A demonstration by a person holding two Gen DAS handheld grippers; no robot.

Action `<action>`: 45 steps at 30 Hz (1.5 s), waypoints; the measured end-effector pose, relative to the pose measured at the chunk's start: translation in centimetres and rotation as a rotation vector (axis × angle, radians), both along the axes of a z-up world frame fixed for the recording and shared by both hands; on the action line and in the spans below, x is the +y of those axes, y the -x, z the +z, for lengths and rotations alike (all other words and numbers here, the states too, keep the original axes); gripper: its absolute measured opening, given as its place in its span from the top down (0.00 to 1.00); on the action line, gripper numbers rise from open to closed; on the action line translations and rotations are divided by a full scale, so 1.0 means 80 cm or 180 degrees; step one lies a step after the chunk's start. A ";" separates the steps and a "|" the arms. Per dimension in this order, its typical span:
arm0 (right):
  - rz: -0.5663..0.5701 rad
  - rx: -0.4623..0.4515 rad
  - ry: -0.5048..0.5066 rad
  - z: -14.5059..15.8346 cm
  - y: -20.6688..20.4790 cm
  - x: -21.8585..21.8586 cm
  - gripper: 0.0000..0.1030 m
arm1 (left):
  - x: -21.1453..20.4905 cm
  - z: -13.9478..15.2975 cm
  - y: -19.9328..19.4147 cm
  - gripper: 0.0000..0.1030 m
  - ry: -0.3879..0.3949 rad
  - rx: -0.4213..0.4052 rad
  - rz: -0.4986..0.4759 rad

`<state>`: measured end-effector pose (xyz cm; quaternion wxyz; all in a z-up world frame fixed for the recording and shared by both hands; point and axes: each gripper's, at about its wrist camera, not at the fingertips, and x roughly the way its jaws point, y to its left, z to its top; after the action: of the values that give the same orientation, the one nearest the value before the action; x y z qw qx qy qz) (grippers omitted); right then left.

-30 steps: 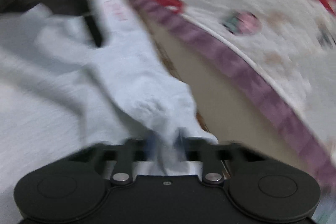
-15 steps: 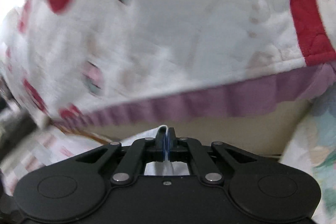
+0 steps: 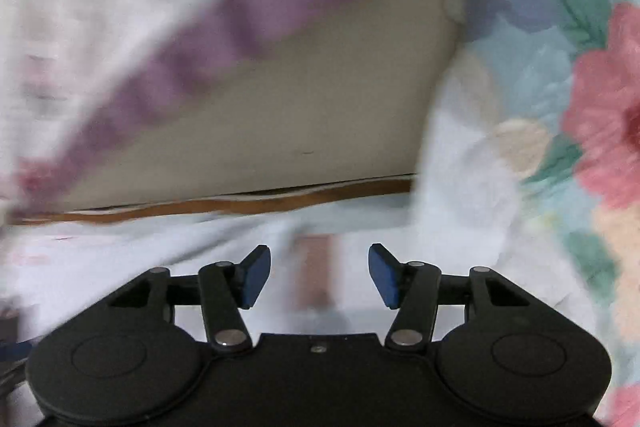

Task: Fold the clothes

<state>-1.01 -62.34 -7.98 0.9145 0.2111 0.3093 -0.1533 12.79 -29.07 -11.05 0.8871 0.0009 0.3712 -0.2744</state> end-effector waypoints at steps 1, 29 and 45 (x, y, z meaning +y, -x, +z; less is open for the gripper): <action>0.0200 -0.0120 -0.0001 0.002 0.018 0.018 0.42 | 0.000 -0.001 -0.001 0.56 0.0000 -0.0004 0.0002; -0.0119 0.0254 -0.0372 -0.041 0.207 0.090 0.91 | 0.018 0.012 0.000 0.55 -0.0157 0.0202 0.0104; -0.0412 0.0607 -0.0646 -0.020 0.362 0.176 0.32 | -0.023 0.077 0.142 0.48 -0.0296 0.0291 -0.0832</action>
<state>-29.94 -48.26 -9.61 0.8431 0.3065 0.3944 -0.1993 1.43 -30.92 -4.90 0.8249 0.0779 0.4202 -0.3699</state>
